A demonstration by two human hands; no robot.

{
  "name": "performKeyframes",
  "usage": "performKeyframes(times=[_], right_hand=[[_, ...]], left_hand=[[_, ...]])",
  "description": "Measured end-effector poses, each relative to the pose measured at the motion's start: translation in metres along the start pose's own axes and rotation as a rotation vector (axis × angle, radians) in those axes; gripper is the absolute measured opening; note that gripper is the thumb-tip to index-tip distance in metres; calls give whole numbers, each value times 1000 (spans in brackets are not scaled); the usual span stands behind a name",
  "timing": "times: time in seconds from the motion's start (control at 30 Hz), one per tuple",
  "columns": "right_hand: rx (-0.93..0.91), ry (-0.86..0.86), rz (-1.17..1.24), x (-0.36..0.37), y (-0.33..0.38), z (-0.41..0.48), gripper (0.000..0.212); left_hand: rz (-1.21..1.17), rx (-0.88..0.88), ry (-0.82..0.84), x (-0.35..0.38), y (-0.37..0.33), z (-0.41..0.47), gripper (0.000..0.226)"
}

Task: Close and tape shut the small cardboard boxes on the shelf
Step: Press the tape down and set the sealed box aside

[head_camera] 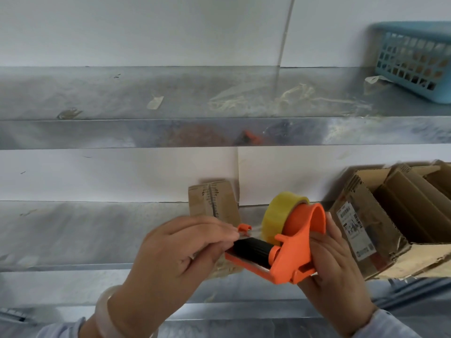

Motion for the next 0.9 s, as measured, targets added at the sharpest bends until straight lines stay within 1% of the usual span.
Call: performKeyframes(times=[0.1,0.17,0.23,0.3,0.37,0.47,0.53,0.6,0.7,0.77,0.8,0.9], right_hand=[[32,44,44,1,5,4,46],[70,57,96,1,6,3,51],[191,132,159,7,-3,0,59],[333,231,251,12,-16,-4,67],[412,294,325,14,-21,-5,76],[457,394,419,17,-17,-5,99],[471,457,470,19,-13,-6,103],[457,502,475,20,-8,-5,102],[383,560,384,22,2,-1,99],[332,574,366,24,6,-2,94],[331,586,388,26,6,-3,91],[428,626,543,32,4,-8,89]], left_hand=[[25,-78,22,3,6,5,15],[8,-183,29,6,16,5,19],[-51,-323,20,10,31,0,18],[-89,-434,18,16,43,-7,36],[-117,-484,19,21,49,-10,40],[-97,-480,47,22,51,-6,42],[-78,-464,63,21,52,-2,43],[-68,-451,69,20,54,1,41],[-74,-441,102,21,53,3,38],[-75,-424,122,22,52,3,37],[-80,-419,124,21,51,3,38],[-72,-399,126,20,50,9,40]])
Point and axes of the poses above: each hand's wrist, its own z-axis towards the middle knuckle, its own x-axis out of the palm, y = z × x, the point moved 9 cm from there along z, towards the middle knuckle, and after that the axes turned 9 degrees about x, right-handed, at the moved point
